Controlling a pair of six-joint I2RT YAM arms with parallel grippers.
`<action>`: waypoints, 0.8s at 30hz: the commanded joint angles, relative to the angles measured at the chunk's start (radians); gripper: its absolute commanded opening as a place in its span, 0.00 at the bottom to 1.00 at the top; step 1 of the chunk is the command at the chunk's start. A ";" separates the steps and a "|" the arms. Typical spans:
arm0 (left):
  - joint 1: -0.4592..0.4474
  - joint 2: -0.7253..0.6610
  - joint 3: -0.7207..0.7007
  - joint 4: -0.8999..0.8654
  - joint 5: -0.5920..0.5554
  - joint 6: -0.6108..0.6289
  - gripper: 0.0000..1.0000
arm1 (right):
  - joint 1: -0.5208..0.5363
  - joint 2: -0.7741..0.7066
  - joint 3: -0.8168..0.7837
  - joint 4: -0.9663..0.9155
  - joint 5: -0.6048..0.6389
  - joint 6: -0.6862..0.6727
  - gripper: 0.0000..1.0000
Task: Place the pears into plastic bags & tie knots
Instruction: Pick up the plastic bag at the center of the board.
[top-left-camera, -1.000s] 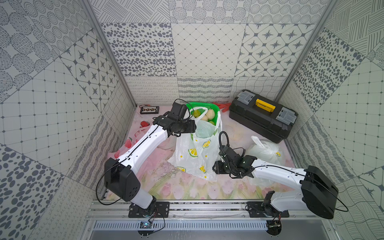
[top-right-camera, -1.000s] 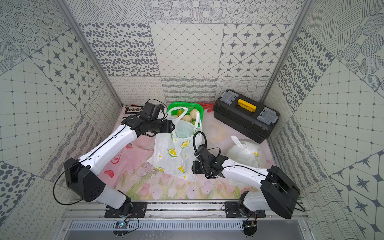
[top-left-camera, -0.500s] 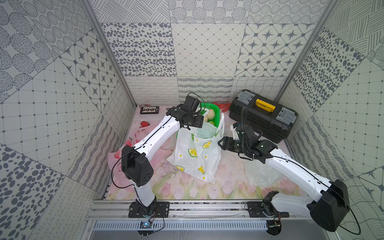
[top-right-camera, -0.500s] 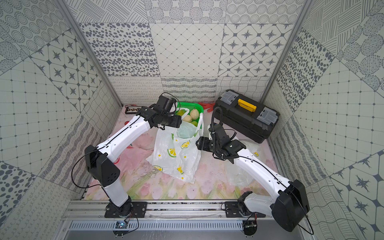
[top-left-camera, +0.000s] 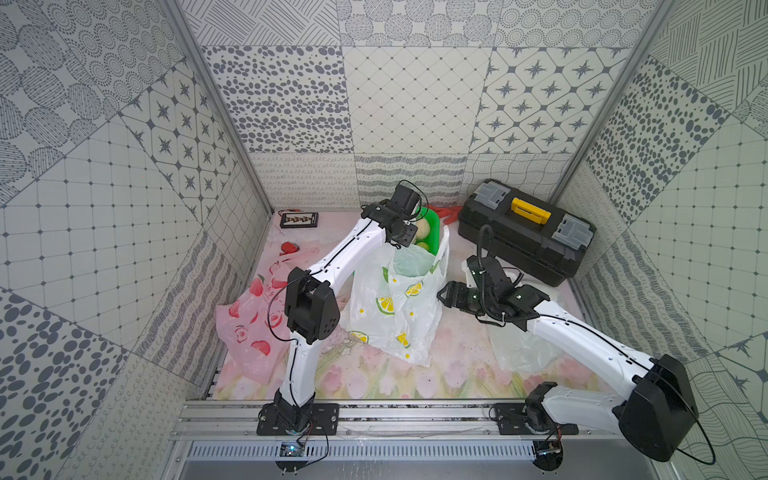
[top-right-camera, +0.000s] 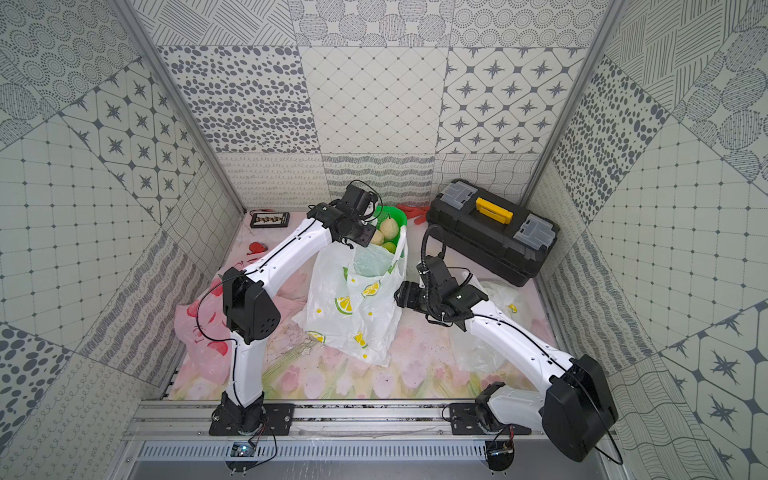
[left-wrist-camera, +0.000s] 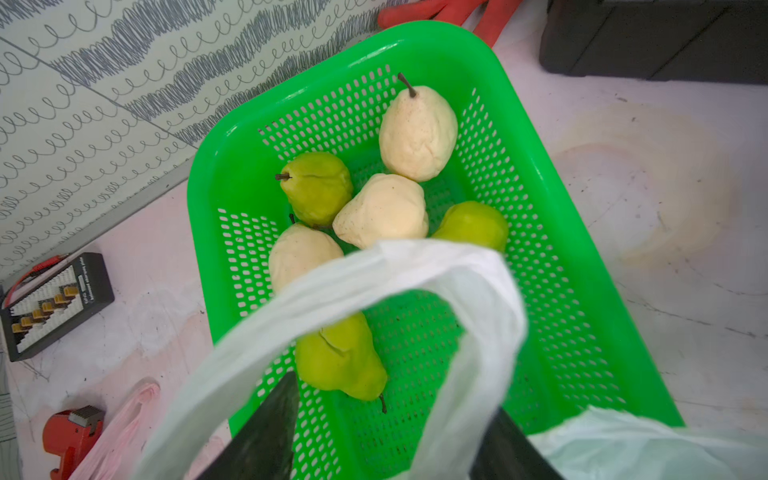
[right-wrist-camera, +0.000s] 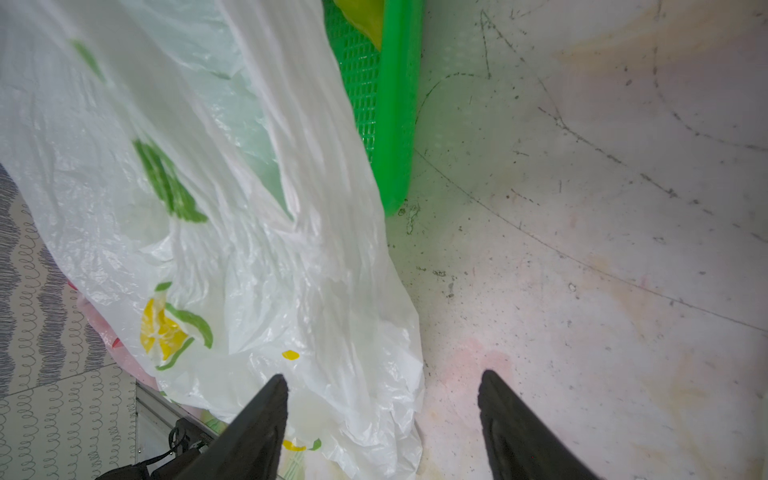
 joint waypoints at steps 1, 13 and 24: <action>-0.007 0.015 -0.037 0.092 -0.068 0.148 0.44 | -0.007 -0.025 0.010 0.026 0.004 0.001 0.74; 0.028 -0.527 -0.412 0.108 0.097 0.123 0.00 | -0.222 0.055 0.251 -0.066 0.011 -0.151 0.71; 0.172 -1.045 -0.624 0.062 0.099 0.126 0.00 | -0.139 0.429 0.591 -0.149 0.160 -0.207 0.71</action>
